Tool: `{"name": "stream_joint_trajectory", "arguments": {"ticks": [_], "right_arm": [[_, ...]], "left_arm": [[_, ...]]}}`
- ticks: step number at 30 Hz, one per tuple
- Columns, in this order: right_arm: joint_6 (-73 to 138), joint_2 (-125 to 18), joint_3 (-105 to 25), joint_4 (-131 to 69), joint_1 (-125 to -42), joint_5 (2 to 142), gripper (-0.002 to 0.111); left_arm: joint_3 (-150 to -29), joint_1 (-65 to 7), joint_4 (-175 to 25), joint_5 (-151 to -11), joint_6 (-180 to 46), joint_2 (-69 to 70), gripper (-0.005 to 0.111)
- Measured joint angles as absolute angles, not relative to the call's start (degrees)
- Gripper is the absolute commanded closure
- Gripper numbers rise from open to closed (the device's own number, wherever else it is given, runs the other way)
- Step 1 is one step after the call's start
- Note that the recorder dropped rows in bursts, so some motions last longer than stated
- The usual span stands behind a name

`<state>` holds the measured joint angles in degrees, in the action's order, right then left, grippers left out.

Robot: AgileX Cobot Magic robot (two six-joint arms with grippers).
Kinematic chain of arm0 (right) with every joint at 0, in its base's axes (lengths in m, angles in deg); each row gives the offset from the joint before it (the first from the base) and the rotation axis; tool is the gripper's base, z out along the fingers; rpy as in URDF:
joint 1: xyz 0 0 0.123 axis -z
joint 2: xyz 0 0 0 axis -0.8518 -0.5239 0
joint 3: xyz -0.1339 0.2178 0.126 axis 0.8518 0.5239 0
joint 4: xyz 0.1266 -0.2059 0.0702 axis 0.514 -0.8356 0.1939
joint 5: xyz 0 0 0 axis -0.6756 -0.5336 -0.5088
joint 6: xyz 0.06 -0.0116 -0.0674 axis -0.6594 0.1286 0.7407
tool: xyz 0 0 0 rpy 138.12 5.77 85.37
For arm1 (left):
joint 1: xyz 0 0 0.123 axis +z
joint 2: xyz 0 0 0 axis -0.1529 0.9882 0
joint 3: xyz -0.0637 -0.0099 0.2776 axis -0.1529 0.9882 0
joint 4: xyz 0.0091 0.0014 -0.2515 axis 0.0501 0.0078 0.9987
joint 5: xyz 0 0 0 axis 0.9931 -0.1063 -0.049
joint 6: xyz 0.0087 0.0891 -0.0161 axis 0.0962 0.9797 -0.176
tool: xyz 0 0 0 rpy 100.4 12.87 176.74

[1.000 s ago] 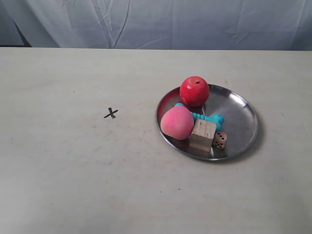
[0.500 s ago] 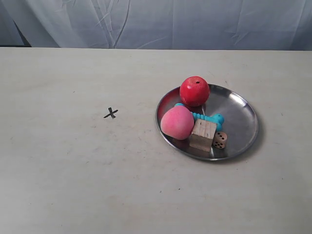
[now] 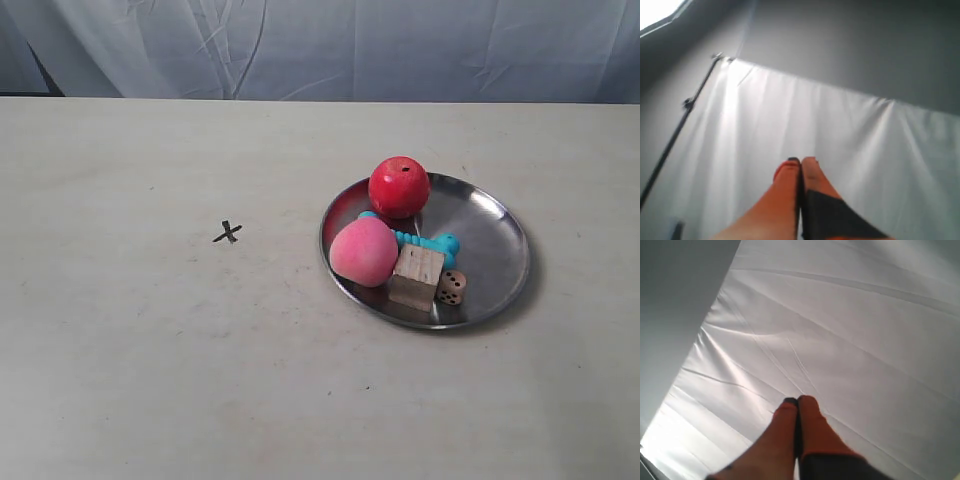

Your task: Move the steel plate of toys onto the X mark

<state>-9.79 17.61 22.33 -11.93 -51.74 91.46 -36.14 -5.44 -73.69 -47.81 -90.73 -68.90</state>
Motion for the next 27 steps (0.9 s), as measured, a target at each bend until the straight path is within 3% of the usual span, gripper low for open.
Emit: {"name": "stream_joint_trajectory", "arguments": {"ticks": [5,14,21,27], "right_arm": [[-4.21,11.42,15.37,-20.8,-51.74,79.46,0.109],[1.94,-15.74,-6.01,-36.21,-52.87,54.22,0.109],[14.13,-36.97,-19.13,-32.71,-56.22,41.99,0.109],[29.86,-56.05,-27.4,-21.0,-56.14,33.12,0.109]], "left_arm": [[-42.53,-5.44,-62.29,-63.64,-74.06,-61.95,0.107],[-55.98,-7.56,-59.17,-78.02,-72.68,-34.1,0.107],[-69.68,-13.51,-56.84,-97.62,-72.68,-12.39,0.107],[-76.97,-14.33,-46.44,-115.2,-66.17,3.4,0.107]]}}
